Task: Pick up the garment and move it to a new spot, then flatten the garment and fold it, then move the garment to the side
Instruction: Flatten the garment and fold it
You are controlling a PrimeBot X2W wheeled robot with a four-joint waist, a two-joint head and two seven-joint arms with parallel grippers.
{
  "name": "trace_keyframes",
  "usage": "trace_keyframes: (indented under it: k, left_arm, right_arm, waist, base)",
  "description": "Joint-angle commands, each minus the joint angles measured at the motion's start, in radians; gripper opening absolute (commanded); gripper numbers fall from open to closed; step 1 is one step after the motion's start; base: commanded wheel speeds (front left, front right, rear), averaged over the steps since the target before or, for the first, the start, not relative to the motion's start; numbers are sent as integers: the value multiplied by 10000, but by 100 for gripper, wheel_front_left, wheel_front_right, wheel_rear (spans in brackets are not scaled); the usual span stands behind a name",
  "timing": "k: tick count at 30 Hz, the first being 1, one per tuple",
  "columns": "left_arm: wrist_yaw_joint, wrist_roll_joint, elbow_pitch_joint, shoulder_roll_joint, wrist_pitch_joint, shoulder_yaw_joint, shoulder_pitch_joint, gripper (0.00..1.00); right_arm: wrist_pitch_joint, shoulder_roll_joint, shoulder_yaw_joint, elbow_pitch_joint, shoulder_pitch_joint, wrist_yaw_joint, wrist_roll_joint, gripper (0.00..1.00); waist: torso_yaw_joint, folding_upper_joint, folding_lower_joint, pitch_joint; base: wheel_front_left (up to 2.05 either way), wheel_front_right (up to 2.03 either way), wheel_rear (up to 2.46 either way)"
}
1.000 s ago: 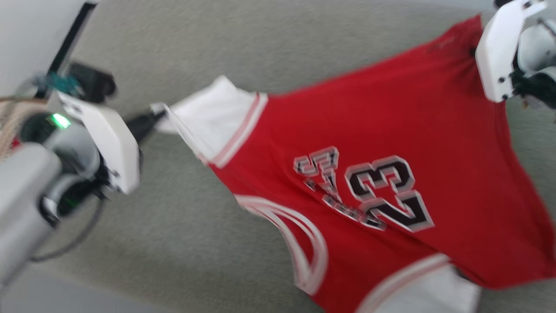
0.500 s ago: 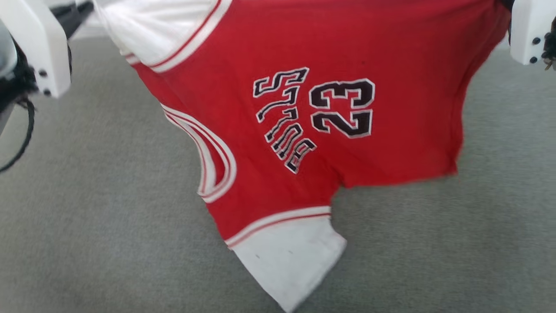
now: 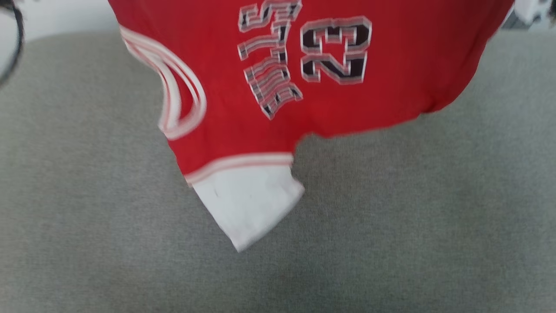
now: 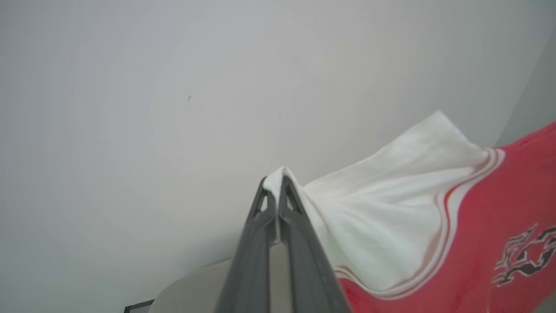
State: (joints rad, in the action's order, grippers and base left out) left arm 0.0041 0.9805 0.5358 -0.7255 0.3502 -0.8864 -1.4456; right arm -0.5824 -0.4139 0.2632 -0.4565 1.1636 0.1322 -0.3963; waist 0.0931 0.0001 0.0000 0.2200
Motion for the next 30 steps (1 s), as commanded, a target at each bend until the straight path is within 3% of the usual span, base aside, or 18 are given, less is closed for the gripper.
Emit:
trace_keyframes:
  k: [1,7,12,14,18,23,30]
  left_arm:
    - [64,-82,284,109,-218,125,-351,0]
    - [110,-1159,1803,852,-2343,349,-2120,0]
    - [316,-2299,2652,1173,-5310,552,-3450,0]
    - [355,-2473,2892,1297,-5922,714,-3605,0]
    - [-312,-2718,2940,1409,-6142,793,-3040,0]
    - [-1086,-2398,3355,1540,-5942,396,-1470,0]
    - [-1330,-1204,3425,1719,-4306,-318,440,0]
  right_arm:
    - [309,150,-52,-220,309,-28,239,0]
    - [2731,998,-534,-1760,2050,-28,1923,0]
    - [5355,1514,-1212,-2814,3208,-27,3715,0]
    - [6073,1603,-1483,-3175,3488,-28,4445,0]
    - [6683,1946,-1502,-4159,3362,-27,5079,0]
    - [6406,2017,-1088,-5573,2603,-28,4895,0]
    - [5980,2183,-253,-6694,1424,-27,3852,0]
  waist:
    - [-118,-1,0,566]
    - [-191,-1,0,1715]
    - [-130,-1,0,2246]
    - [-71,-1,0,2354]
    - [60,-1,0,2358]
    - [196,-1,0,2176]
    - [372,-1,0,1754]
  base:
    - [0,0,0]
    - [0,0,0]
    - [0,0,0]
    - [0,0,0]
    - [0,0,0]
    - [0,0,0]
    - [0,0,0]
